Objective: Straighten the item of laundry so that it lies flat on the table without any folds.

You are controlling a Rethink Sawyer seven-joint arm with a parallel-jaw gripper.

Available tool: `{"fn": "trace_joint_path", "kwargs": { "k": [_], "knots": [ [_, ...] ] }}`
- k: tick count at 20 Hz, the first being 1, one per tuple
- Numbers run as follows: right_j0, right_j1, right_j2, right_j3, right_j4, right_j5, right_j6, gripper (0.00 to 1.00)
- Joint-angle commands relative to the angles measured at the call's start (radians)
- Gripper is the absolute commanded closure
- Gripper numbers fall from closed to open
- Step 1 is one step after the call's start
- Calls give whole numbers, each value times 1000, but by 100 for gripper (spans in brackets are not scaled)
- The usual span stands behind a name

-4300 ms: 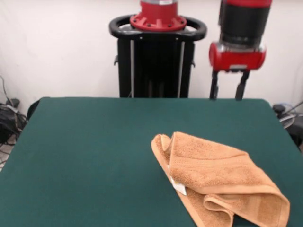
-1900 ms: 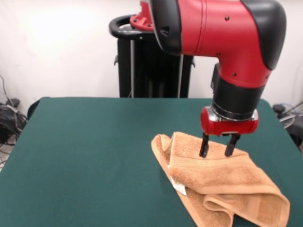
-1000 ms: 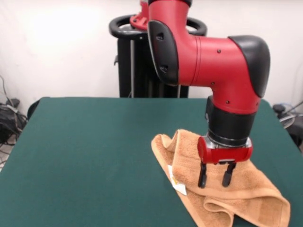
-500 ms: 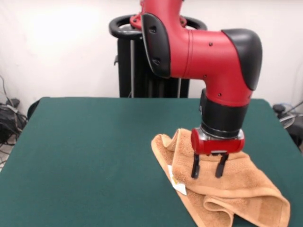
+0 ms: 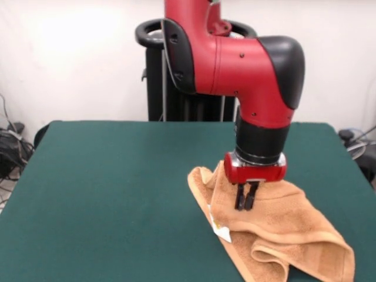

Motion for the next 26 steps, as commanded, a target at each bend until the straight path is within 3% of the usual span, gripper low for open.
{"fn": "trace_joint_path", "kwargs": {
  "k": [1,5,11,15,16,21,26],
  "knots": [
    [-30,-60,97,138,-19,25,92,100],
    [8,-114,57,174,-21,17,127,100],
    [-18,-70,78,208,17,-105,202,100],
    [-17,-55,84,186,-6,-164,178,100],
    [-19,-52,87,182,-12,-183,173,0],
    [32,-10,4,102,-5,-231,181,0],
    [3,61,18,36,-1,-271,150,0]
  ]
}}
